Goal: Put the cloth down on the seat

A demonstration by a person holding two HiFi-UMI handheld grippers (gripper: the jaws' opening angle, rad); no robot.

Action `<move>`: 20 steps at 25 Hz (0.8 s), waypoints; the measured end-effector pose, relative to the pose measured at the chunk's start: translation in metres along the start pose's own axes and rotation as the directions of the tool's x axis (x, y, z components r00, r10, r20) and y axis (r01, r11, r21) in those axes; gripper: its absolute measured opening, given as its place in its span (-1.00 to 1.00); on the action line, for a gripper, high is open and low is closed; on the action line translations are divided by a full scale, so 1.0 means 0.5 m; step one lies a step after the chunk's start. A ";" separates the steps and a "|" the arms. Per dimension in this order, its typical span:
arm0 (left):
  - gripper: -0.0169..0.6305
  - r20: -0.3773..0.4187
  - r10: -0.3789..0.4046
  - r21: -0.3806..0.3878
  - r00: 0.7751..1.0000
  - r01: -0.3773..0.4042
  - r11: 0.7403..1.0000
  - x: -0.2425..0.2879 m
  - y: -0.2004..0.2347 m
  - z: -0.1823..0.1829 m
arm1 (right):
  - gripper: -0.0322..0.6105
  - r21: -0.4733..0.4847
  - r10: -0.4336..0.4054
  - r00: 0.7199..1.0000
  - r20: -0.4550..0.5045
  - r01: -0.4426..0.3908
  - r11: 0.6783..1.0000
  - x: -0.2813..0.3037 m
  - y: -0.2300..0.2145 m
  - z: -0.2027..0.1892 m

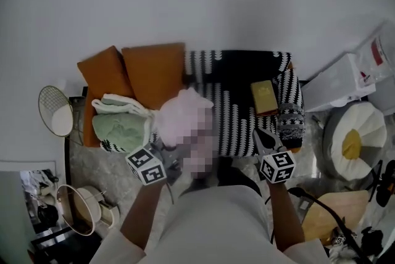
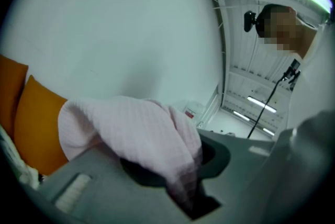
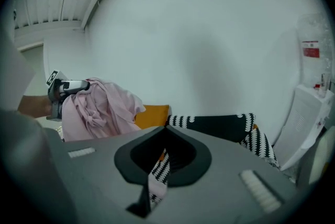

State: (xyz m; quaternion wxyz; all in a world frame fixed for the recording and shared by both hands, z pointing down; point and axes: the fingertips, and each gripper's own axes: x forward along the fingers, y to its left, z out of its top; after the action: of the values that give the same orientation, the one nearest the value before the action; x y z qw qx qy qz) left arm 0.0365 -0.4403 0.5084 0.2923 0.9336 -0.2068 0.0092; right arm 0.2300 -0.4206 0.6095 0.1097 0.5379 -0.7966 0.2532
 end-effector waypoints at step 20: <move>-0.65 -0.063 0.129 -0.095 0.990 -0.135 0.986 0.264 0.236 -0.107 | -0.89 0.000 0.199 0.966 -0.167 -0.202 0.979 0.194 -0.140 -0.046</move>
State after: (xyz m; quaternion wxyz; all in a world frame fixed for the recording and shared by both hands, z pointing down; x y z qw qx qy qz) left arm 0.1164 -0.5487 0.6347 0.3426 0.9017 -0.2600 0.0446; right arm 0.2532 -0.5070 0.6927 0.1540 0.4306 -0.8371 0.3002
